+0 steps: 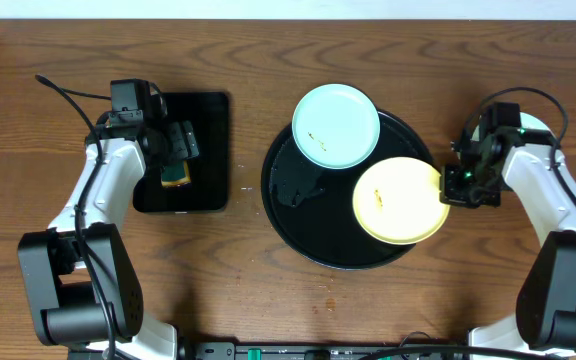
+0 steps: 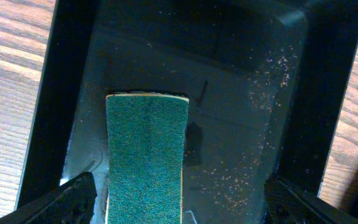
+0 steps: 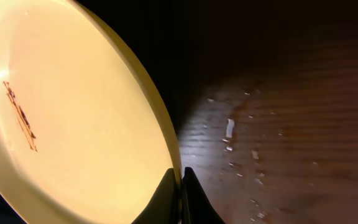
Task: Clean dirty plates on tray and stack at the side
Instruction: 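Pull the yellow plate toward the round tray's center with the right gripper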
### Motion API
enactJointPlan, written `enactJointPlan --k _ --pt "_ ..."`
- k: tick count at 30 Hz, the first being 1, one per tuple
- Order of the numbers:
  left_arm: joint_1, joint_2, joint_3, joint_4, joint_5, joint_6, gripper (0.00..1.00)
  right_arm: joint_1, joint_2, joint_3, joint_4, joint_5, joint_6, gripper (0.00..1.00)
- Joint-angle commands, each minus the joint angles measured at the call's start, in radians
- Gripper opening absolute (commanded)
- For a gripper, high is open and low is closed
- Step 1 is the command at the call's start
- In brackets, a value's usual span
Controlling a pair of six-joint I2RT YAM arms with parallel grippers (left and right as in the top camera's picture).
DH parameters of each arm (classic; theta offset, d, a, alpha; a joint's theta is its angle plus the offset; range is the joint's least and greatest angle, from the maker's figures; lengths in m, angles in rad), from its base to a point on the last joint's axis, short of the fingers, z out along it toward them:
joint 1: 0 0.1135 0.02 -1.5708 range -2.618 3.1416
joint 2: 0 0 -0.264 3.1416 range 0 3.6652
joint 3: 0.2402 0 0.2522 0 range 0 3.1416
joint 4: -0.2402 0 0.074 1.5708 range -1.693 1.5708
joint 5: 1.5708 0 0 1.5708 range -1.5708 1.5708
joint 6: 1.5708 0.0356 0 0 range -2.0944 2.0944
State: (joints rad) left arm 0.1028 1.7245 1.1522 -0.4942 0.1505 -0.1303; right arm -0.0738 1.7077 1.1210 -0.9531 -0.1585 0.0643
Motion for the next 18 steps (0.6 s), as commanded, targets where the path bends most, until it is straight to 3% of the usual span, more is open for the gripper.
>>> enactJointPlan --k 1,11,15,18 --pt "-0.001 0.010 -0.004 -0.002 -0.006 0.003 0.87 0.045 -0.019 -0.045 0.042 -0.030 0.113 0.01" --pt "-0.001 0.010 -0.004 -0.002 -0.006 0.003 0.87 0.176 -0.019 -0.209 0.187 -0.077 0.383 0.01" --pt "-0.001 0.010 -0.004 -0.002 -0.006 0.003 0.87 0.228 -0.019 -0.220 0.206 -0.115 0.373 0.03" --pt "-0.001 0.010 -0.004 -0.002 -0.006 0.003 0.87 0.228 -0.021 -0.186 0.206 -0.116 0.293 0.11"
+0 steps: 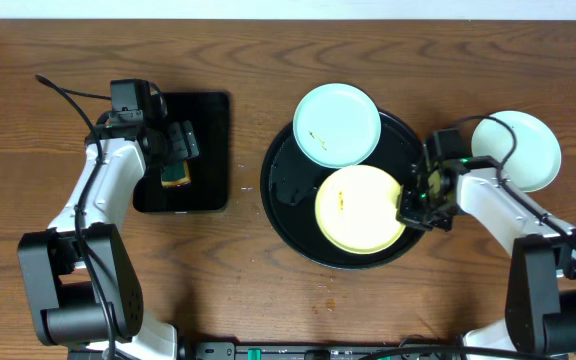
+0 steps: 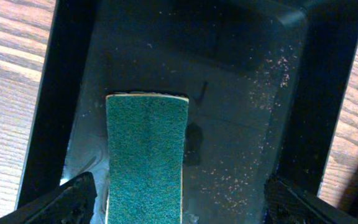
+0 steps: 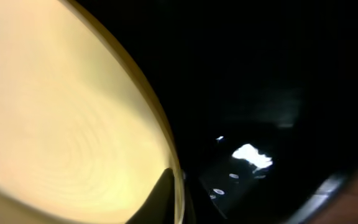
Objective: Clean dirty plates on tray and stack at the side
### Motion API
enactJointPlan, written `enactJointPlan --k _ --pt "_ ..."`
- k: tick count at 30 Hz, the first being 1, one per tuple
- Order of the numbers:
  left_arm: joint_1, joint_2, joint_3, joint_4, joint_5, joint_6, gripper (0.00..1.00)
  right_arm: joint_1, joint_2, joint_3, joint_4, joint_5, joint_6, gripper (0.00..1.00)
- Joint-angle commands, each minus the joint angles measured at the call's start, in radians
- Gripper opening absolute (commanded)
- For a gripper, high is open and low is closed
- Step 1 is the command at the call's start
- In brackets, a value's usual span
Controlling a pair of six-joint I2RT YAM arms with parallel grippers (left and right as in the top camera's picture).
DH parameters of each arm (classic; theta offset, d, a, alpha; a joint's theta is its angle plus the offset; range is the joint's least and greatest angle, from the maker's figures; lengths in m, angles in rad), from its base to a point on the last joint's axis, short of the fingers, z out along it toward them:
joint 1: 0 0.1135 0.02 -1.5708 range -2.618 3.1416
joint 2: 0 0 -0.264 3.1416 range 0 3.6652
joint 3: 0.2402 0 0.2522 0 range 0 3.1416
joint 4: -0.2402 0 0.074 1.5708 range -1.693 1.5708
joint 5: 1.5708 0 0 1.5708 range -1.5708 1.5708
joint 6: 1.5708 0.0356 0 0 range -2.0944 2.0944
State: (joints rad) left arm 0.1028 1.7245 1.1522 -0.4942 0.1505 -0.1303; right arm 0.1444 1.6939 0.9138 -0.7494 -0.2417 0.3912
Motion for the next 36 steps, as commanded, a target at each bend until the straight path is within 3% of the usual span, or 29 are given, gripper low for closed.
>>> enactJointPlan --k 1,3,6,7,16,23,27,33,36 --pt "-0.001 0.010 -0.004 -0.002 -0.006 0.002 0.87 0.006 -0.007 0.037 0.000 -0.032 -0.065 0.14" --pt "-0.001 0.010 -0.004 -0.002 -0.006 0.003 0.87 -0.001 -0.007 0.071 -0.008 -0.036 -0.156 0.21" --pt "-0.001 0.010 -0.004 -0.002 -0.006 0.002 0.87 -0.004 -0.007 0.092 0.014 -0.036 -0.237 0.44" --pt "-0.001 0.010 -0.004 -0.002 -0.006 0.003 0.87 -0.004 -0.007 0.091 0.019 -0.036 -0.236 0.46" --pt "-0.001 0.010 -0.004 -0.006 -0.005 0.002 0.87 0.053 -0.006 0.005 0.094 -0.030 -0.230 0.29" --pt "-0.014 0.015 -0.031 -0.064 -0.002 -0.004 0.87 0.066 -0.006 -0.050 0.171 0.062 -0.228 0.26" --pt "-0.030 0.024 -0.090 0.015 -0.010 0.003 0.87 0.073 -0.006 -0.058 0.197 0.060 -0.228 0.14" --pt "-0.030 0.069 -0.146 0.177 -0.163 0.003 0.87 0.087 -0.006 -0.060 0.207 0.061 -0.228 0.13" --pt "-0.031 0.089 -0.147 0.210 -0.166 0.003 0.87 0.087 -0.006 -0.060 0.208 0.061 -0.228 0.13"
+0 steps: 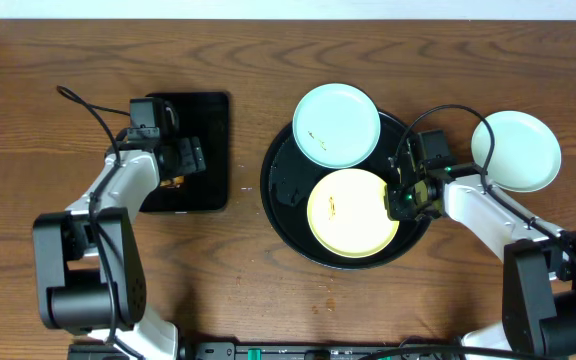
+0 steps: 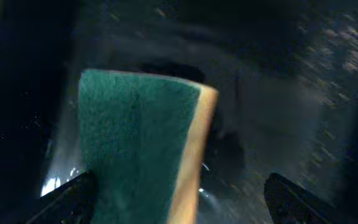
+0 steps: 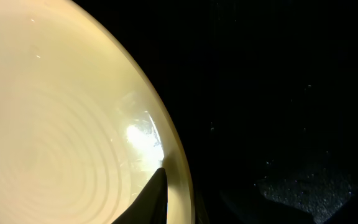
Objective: Clean dirty plates on tray and stack at the side
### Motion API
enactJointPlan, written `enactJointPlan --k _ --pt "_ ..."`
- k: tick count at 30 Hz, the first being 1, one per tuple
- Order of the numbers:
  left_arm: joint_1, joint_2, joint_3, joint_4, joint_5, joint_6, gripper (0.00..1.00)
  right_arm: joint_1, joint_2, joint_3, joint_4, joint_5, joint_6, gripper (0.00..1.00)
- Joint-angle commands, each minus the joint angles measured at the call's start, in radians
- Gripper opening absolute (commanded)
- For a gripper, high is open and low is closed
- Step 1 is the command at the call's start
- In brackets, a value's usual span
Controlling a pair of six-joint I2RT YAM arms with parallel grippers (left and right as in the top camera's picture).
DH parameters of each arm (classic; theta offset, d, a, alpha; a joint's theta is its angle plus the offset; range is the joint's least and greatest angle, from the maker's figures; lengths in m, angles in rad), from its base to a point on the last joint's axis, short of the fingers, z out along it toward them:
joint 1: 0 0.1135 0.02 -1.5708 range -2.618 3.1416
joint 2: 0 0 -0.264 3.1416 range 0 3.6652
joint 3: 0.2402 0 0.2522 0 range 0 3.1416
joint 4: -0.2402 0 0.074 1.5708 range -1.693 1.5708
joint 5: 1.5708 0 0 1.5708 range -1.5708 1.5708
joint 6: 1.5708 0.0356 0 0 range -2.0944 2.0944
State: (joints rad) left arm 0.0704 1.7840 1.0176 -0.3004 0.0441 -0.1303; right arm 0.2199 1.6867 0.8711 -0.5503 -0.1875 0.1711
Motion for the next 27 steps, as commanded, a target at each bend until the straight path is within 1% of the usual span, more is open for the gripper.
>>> enactJointPlan --k 1,4,9,12,14,15,17,18,19,21,22,27 --pt "0.002 0.033 -0.012 0.020 -0.056 0.003 0.87 0.012 0.001 -0.018 0.010 0.007 -0.008 0.13" --pt "0.002 0.038 -0.012 0.014 -0.004 0.003 0.83 0.012 0.001 -0.018 0.012 0.007 -0.008 0.13" --pt "0.002 0.038 -0.012 -0.016 0.150 0.003 0.66 0.012 0.001 -0.018 0.013 0.007 -0.008 0.13" --pt "0.002 0.037 -0.012 -0.016 0.261 0.002 0.61 0.011 0.001 -0.018 0.013 0.006 -0.008 0.14" --pt "0.002 0.035 -0.011 -0.014 0.316 -0.002 0.60 0.012 0.001 -0.018 0.013 0.006 -0.008 0.14" --pt "0.002 0.031 -0.011 -0.015 0.320 -0.006 0.60 0.012 0.001 -0.018 0.013 0.006 -0.008 0.14" --pt "0.002 0.020 -0.011 -0.015 0.318 -0.005 0.64 0.012 0.001 -0.018 0.012 0.006 -0.008 0.14" --pt "0.002 0.012 -0.011 -0.015 0.311 -0.005 0.69 0.012 0.001 -0.018 0.012 0.006 -0.008 0.14" --pt "0.002 0.002 -0.011 -0.015 0.303 -0.005 0.72 0.012 0.001 -0.018 0.012 0.006 -0.008 0.14" --pt "0.002 -0.022 -0.011 -0.014 0.303 -0.005 0.74 0.012 0.001 -0.018 0.012 0.006 -0.008 0.14" --pt "0.002 -0.036 -0.011 -0.014 0.302 -0.005 0.76 0.012 0.001 -0.018 0.012 0.006 -0.008 0.15" --pt "0.002 -0.100 -0.011 -0.016 0.295 -0.007 0.94 0.012 0.001 -0.018 0.012 0.006 -0.008 0.15"
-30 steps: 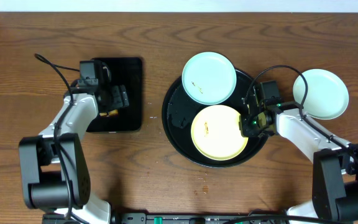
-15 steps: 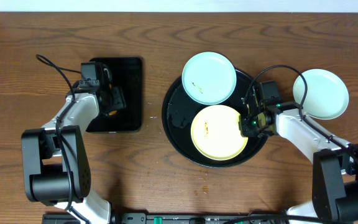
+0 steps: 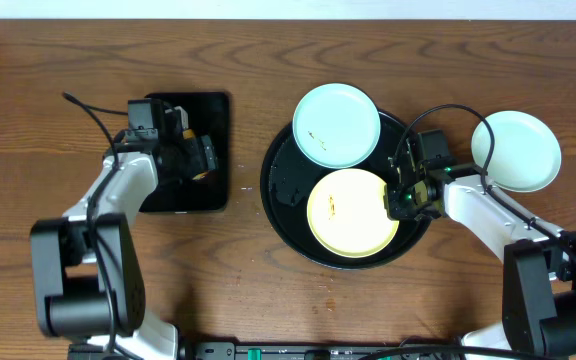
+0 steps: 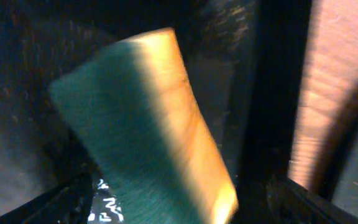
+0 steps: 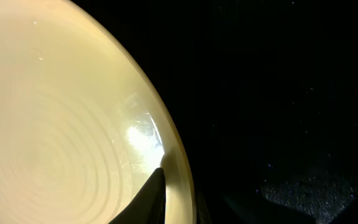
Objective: Clean dirty plates on tray and stack at the side
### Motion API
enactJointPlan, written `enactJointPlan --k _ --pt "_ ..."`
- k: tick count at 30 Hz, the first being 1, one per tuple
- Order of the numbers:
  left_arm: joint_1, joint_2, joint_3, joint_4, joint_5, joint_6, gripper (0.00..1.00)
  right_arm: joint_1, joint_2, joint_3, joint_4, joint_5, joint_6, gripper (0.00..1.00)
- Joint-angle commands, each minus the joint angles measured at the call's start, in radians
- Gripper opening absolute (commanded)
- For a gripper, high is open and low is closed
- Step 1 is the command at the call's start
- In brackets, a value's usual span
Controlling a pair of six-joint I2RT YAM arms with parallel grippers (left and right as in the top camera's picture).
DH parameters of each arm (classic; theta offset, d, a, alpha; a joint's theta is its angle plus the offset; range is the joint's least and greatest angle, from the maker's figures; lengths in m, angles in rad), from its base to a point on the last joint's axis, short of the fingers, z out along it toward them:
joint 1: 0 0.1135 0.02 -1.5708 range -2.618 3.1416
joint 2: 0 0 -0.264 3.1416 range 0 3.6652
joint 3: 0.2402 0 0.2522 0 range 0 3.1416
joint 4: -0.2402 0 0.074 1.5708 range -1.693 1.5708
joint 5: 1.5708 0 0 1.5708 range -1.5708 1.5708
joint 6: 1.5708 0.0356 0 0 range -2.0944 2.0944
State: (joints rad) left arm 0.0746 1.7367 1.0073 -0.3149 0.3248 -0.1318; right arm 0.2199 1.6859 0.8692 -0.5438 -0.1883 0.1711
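A yellow plate (image 3: 348, 212) with a small brown stain lies in the round black tray (image 3: 278, 190). My right gripper (image 3: 398, 200) is shut on its right rim. In the right wrist view one finger (image 5: 157, 193) lies on the inside of the yellow plate (image 5: 61, 112). A pale blue plate (image 3: 338, 125) with specks sits at the tray's far side. My left gripper (image 3: 196, 158) is over the small black rectangular tray (image 3: 183, 195). A green and yellow sponge (image 4: 148, 137), tilted and blurred, lies between its wide-apart fingers (image 4: 73, 199), with small gaps on both sides.
Another pale plate (image 3: 515, 150) rests on the wooden table to the right of the round tray. The rectangular tray's right wall (image 4: 272, 93) is close beside the sponge, with bare wood beyond it.
My left gripper has shifted a little right over the rectangular tray. The sponge now looks larger, more tilted, and close to the tray's right wall. The right gripper and yellow plate have not moved.
My right gripper held the yellow plate at the round tray's right edge, partly over the table, while the left hung open above the flat sponge. Then the plate was inside the tray, then nearer its middle. The left gripper came down around the sponge, which tilted.
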Motion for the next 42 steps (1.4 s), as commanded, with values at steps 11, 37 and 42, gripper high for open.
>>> enactJointPlan --k 11,37,42 --pt "-0.025 -0.040 -0.019 0.019 -0.154 -0.113 0.95 0.012 0.002 -0.016 0.006 0.007 -0.008 0.15" --pt "-0.109 0.067 -0.031 0.045 -0.391 -0.037 0.69 0.012 0.002 -0.016 0.006 0.003 -0.008 0.17" --pt "-0.110 0.067 -0.031 0.055 -0.373 -0.036 0.69 0.012 0.002 -0.016 0.006 0.003 -0.008 0.18"
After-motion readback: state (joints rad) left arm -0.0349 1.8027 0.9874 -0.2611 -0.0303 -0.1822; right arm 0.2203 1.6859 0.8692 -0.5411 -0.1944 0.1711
